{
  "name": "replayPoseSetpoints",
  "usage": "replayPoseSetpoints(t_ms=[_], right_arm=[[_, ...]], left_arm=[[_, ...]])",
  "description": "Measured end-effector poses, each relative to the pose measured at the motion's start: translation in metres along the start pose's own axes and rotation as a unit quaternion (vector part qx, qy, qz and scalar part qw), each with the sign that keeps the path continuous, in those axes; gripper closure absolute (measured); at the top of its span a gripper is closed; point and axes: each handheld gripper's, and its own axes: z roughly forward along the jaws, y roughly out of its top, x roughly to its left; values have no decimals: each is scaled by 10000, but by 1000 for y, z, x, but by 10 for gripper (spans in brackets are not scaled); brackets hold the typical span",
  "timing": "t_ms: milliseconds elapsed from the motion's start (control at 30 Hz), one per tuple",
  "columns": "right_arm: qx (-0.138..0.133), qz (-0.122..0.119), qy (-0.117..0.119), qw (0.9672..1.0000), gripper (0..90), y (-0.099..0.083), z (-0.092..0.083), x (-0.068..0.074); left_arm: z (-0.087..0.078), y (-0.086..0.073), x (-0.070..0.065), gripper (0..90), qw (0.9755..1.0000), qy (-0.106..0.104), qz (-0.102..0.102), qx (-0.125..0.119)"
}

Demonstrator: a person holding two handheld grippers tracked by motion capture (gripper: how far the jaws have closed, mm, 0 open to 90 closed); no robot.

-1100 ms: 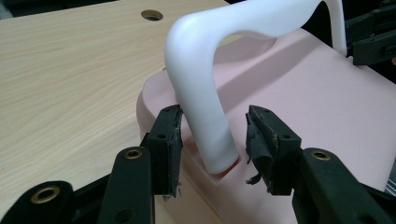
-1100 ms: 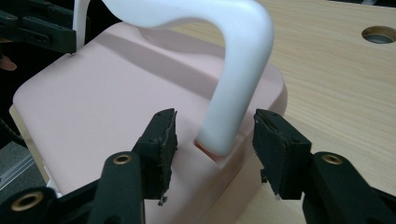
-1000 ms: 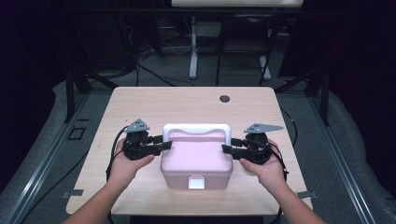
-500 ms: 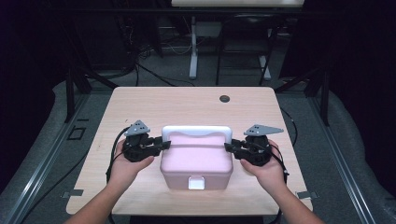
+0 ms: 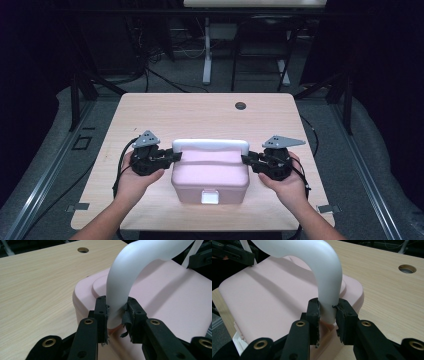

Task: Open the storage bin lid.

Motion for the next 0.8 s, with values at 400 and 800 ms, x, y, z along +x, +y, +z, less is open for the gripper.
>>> replayPoseSetpoints(t_ms=[400, 800], right_arm=[[-1, 47, 76, 10000, 734, 2, -1, 2], [-89, 187, 180, 9996, 736, 10, -5, -1]], left_arm=[[-5, 1, 1, 735, 9999, -86, -64, 66], [-8, 9, 4, 727, 9998, -129, -130, -15]])
